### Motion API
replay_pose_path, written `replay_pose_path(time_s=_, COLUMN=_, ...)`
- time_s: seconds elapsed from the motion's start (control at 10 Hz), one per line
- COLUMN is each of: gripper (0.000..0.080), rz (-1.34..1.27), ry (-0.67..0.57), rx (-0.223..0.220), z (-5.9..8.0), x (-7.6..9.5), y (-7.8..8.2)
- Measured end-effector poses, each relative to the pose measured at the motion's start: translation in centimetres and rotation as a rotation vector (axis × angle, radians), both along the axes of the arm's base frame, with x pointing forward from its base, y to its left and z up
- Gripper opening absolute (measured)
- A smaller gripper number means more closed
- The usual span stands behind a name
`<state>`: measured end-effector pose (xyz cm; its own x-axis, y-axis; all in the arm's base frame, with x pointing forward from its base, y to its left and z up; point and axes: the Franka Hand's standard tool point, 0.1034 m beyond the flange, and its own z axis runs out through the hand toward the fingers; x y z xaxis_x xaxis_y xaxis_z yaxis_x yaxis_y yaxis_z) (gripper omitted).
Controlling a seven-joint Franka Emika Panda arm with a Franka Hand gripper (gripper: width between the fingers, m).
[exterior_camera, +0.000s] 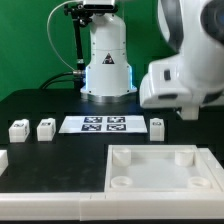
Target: Assemble one leg
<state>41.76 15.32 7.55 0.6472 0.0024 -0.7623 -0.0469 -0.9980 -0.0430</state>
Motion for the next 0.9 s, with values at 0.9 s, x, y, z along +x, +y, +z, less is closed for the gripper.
replay_pose_path(time_s=0.9, gripper=0.0288, rz=0.027, ry=-0.781, rx=0.108, z=6.8, x=12.9, y=-5.0)
